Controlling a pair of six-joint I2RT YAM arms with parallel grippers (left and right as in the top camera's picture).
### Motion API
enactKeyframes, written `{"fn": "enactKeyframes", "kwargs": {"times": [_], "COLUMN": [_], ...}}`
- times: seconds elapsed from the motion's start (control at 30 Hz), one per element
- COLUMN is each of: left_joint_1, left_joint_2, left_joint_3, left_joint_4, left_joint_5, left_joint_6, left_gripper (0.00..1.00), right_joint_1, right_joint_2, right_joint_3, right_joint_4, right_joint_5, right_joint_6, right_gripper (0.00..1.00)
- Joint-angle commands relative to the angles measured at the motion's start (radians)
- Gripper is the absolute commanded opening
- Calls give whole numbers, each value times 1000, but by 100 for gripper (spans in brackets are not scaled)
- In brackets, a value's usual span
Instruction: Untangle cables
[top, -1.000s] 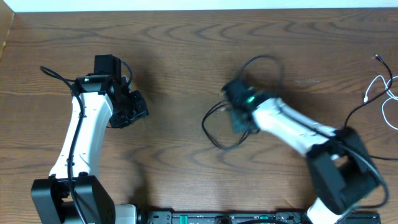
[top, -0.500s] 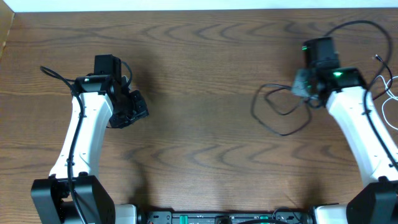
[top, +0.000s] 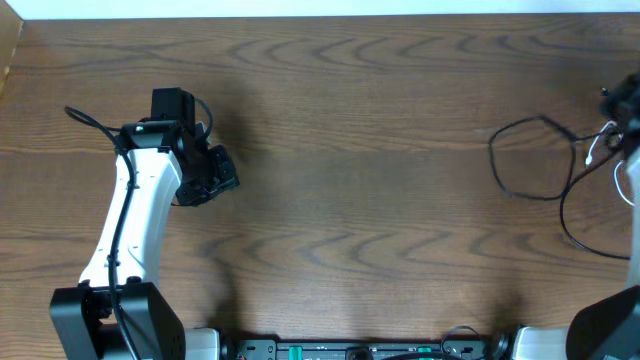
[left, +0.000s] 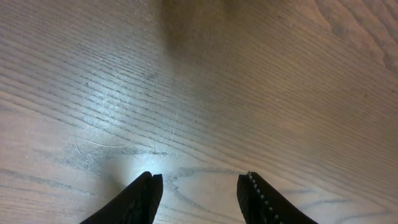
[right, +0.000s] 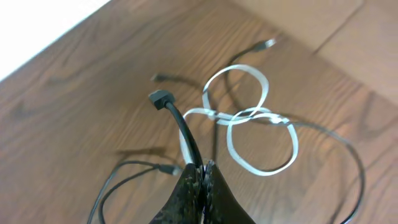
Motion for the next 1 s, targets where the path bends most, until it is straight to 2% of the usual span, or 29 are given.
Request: {"fn": "enactKeyframes", "kwargs": {"times": [0.0,0.23,0.5,0.53,0.6,0.63,0.67,0.83,0.97], "left_joint_1": [3,3,3,3,3,3,3,3,3], "left_joint_2": [-18,-18,-18,-18,-18,-18,-18,-18,-18], "left_joint_3": [-2,-2,-2,-2,-2,-2,-2,-2,-2], "left_joint_4": [-3,-3,-4,-3,-3,-3,-3,-3,1], "left_joint_5": [8,9,16,16,16,16,16,16,16], "left_joint_6": [20,19,19,19,20,20,19,20,20], "left_gripper": [45,45,45,45,45,45,45,45,46], "right_joint_1": [-84,-180,-222,-225,-224,-224,-224,-216,-185], "right_joint_2": [-24,-11,13,18,28,34,34,36,36], "right_joint_3": [34,33,33,33,33,33,32,32,32], "right_joint_4": [8,1,2,1,1,-3,-5,-22,-88], "right_joint_5": [-19,-79,-79,-79,-96,-134,-170,-387,-524], "right_joint_6": [-16,-7,-8,-8,-8,-8,-9,-45,-129], "right_gripper": [1,1,2,6,30,49,55,66,70]}}
